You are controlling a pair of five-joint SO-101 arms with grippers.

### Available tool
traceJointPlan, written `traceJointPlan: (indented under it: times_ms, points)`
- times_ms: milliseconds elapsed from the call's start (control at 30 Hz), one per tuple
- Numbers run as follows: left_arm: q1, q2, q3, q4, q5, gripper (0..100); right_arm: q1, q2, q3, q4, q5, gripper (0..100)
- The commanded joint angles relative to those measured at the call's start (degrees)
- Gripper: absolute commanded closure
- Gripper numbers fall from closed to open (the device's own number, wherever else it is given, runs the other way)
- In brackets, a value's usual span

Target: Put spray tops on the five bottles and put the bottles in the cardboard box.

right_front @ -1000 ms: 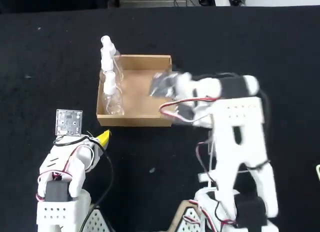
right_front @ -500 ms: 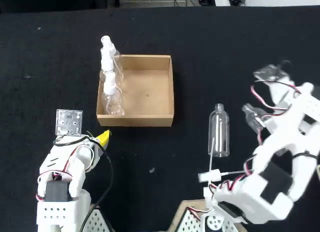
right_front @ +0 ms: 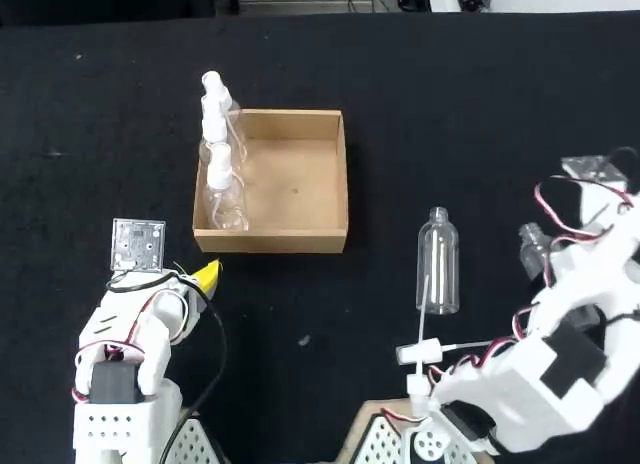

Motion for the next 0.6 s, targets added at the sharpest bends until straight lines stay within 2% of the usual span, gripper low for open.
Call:
traceJointPlan:
  times_ms: [0,167,400,567]
  points:
    - [-0.48,-0.44,-2.15,0.26,-0.35,73,1.49,-3.74,5.49,-3.34,1.93,98.8]
    - [-0.48,-0.44,-2.15,0.26,-0.35,73,-3.16,-4.18,13.85,-8.44,1.58,98.7]
    - [-0.57,-0.44,-2.24,0.26,-0.35,73,-12.66,-4.09,14.02,-11.96,-10.99,98.7]
    - [-0.57,-0.44,-2.24,0.35,-0.35,73,-18.81,-4.62,14.81,-6.33,-16.88,98.7]
